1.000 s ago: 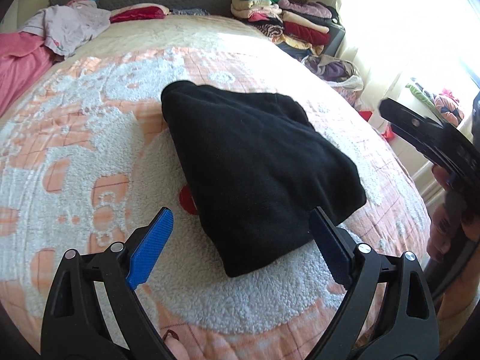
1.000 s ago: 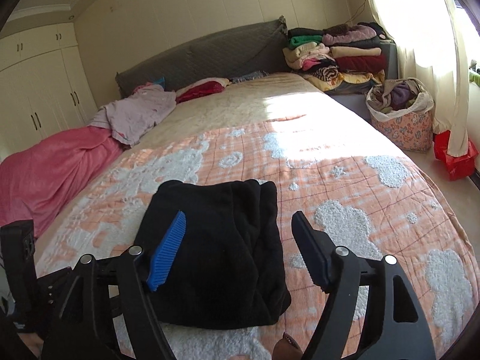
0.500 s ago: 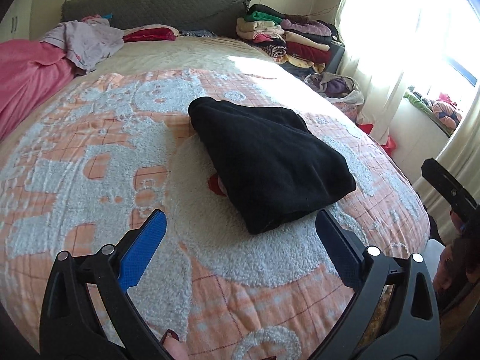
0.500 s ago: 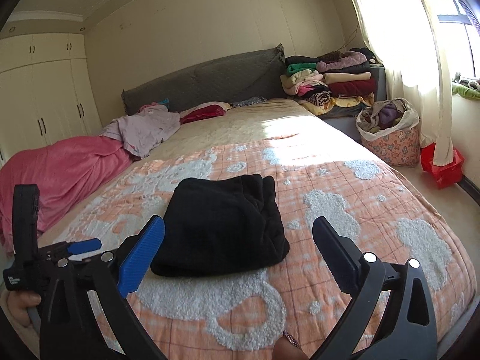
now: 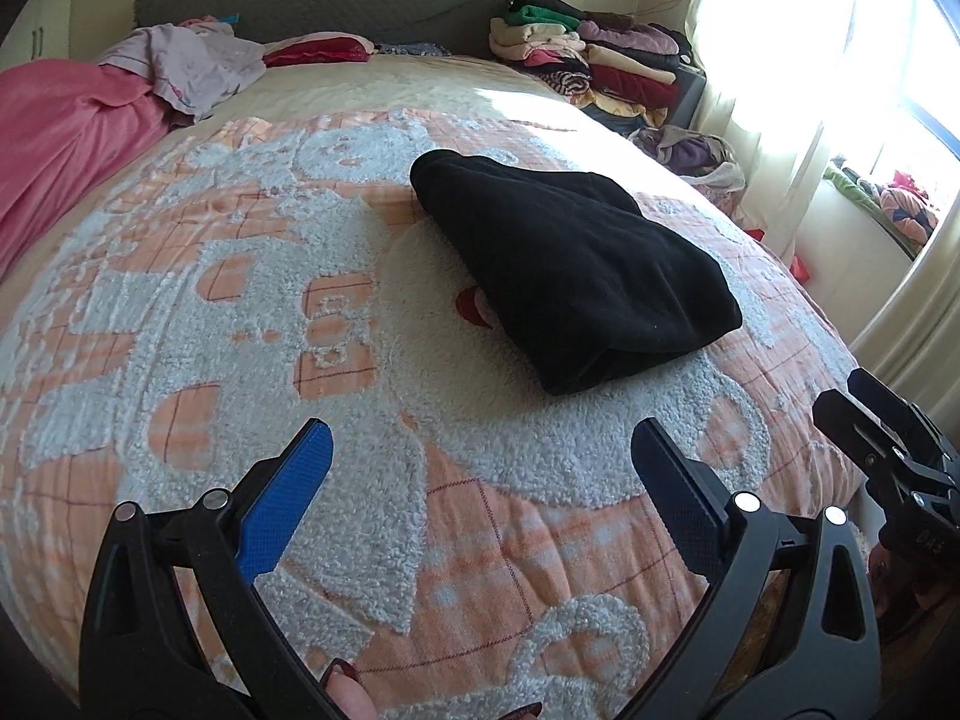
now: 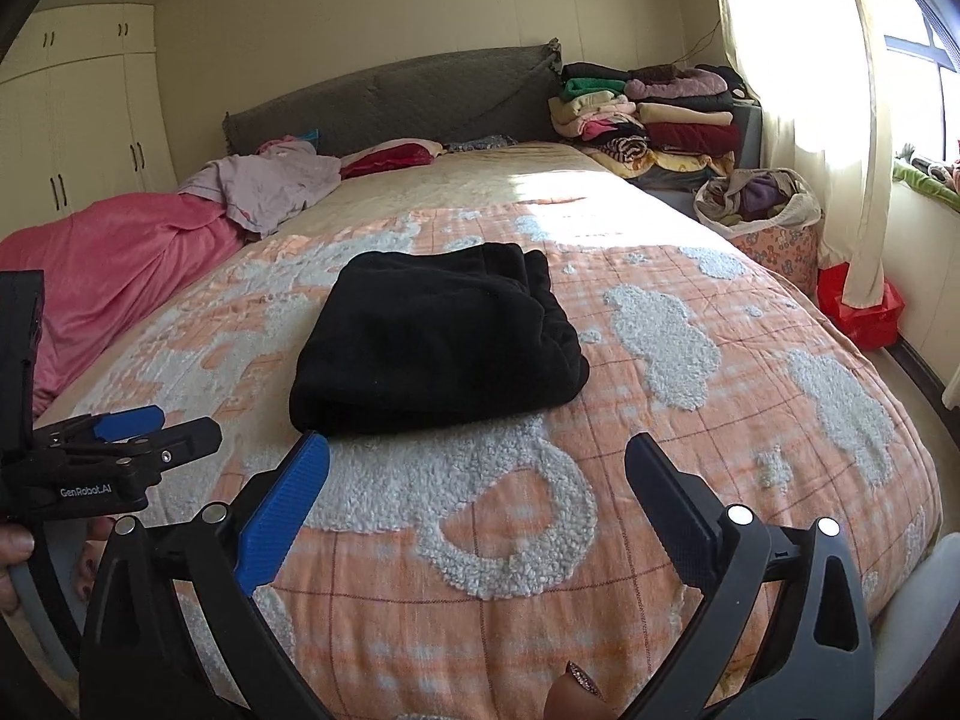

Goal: Fold small clothes

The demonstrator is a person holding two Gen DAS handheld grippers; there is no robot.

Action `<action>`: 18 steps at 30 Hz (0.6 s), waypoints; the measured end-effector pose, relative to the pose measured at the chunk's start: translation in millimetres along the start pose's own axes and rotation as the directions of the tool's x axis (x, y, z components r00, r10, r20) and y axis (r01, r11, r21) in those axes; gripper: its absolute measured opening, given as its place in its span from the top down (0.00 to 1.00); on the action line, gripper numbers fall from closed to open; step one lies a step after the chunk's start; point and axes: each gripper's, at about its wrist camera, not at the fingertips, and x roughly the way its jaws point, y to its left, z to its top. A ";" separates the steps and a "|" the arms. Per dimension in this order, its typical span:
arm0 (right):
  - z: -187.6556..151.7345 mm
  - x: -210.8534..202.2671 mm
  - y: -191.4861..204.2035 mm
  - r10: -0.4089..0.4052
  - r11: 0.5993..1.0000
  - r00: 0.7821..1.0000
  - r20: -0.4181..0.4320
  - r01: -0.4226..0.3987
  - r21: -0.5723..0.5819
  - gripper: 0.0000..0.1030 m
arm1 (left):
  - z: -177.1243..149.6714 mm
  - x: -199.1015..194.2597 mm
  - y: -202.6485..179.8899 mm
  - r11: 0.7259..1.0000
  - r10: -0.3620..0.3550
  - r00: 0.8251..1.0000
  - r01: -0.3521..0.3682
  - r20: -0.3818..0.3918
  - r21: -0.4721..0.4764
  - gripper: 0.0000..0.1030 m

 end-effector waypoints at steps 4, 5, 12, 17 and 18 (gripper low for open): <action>-0.5 0.3 1.1 0.000 1.000 1.000 -0.005 0.000 0.000 0.05 | -1.6 -0.5 2.0 1.000 0.010 1.000 -0.010 -0.005 -0.008 0.09; -0.6 0.4 1.1 0.001 1.000 1.000 -0.005 -0.001 -0.001 0.05 | -1.7 -0.6 2.1 1.000 0.012 1.000 -0.012 -0.006 -0.009 0.09; 0.6 0.5 -0.3 -0.012 1.000 1.000 -0.004 0.012 0.008 0.05 | -1.1 -5.2 -1.2 1.000 0.018 1.000 -0.018 -0.001 -0.005 0.09; -0.1 -1.0 -2.1 -0.028 1.000 1.000 -0.001 0.028 0.006 0.05 | -1.1 -6.2 -1.6 1.000 0.026 1.000 -0.026 -0.001 -0.006 0.09; 0.0 -1.3 -1.6 -0.028 1.000 1.000 0.000 0.028 0.003 0.05 | -1.0 -6.9 -1.6 0.999 0.031 1.000 -0.031 0.001 -0.007 0.09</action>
